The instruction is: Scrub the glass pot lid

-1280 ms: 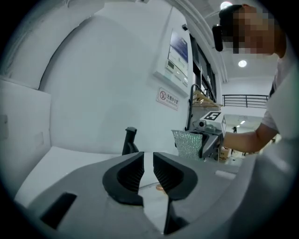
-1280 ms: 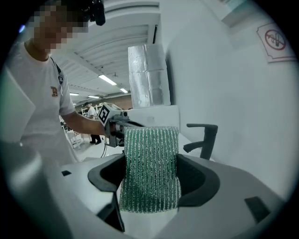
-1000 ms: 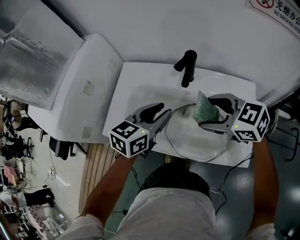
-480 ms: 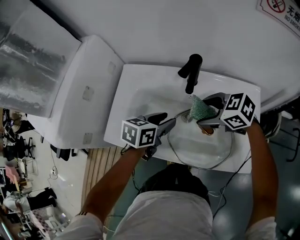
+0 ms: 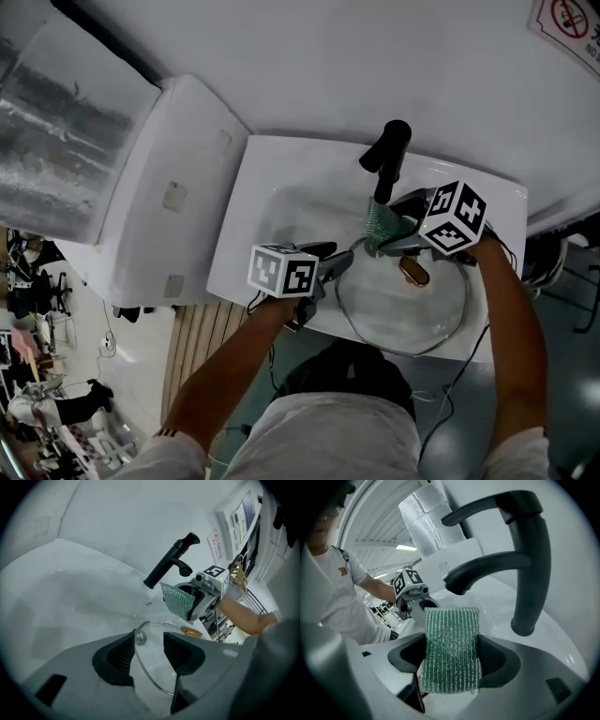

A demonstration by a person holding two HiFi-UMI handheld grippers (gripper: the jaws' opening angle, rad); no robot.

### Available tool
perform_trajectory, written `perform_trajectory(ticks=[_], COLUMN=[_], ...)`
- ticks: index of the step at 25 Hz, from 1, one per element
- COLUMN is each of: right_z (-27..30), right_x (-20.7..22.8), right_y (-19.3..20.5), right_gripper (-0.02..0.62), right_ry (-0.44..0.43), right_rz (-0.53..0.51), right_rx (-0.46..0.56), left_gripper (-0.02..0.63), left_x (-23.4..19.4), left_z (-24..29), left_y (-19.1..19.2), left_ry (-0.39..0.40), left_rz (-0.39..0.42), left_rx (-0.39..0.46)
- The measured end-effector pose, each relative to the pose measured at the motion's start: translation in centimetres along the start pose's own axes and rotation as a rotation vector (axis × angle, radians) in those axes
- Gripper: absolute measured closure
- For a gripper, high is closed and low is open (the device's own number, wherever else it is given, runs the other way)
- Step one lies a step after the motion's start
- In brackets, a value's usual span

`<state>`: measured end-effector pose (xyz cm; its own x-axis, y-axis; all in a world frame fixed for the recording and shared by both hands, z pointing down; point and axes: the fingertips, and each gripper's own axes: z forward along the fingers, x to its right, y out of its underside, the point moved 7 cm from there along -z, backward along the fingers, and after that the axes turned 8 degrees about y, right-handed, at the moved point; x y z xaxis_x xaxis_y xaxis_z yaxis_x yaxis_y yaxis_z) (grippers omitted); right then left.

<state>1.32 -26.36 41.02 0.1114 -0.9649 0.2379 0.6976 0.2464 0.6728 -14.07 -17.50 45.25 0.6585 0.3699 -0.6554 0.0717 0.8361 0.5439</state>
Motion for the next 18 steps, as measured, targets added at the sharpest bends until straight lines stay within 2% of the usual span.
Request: perform_trajectory(ticks=[8,13,18], right_z=[3.2,4.6,6.4], right_x=[0.7,1.0,0.4], right_y=[0.0,-0.1,0.7], right_gripper=[0.258,0.258,0.258], right_ry=[-0.008,-0.021,-0.006], right_rz=[0.002,0.040,0.048], right_rx=[-0.012,-0.021,-0.110], left_gripper=[0.417,0.419,0.422], left_x=[-0.8,-1.1,-1.3], left_z=[0.6,1.4,1.8], left_y=[0.5,0.8,0.9], left_ry=[-0.004,-0.005,0.002], left_rz=[-0.044,-0.055,-0.059], left_rx=[-0.017,-0.037,-0.047])
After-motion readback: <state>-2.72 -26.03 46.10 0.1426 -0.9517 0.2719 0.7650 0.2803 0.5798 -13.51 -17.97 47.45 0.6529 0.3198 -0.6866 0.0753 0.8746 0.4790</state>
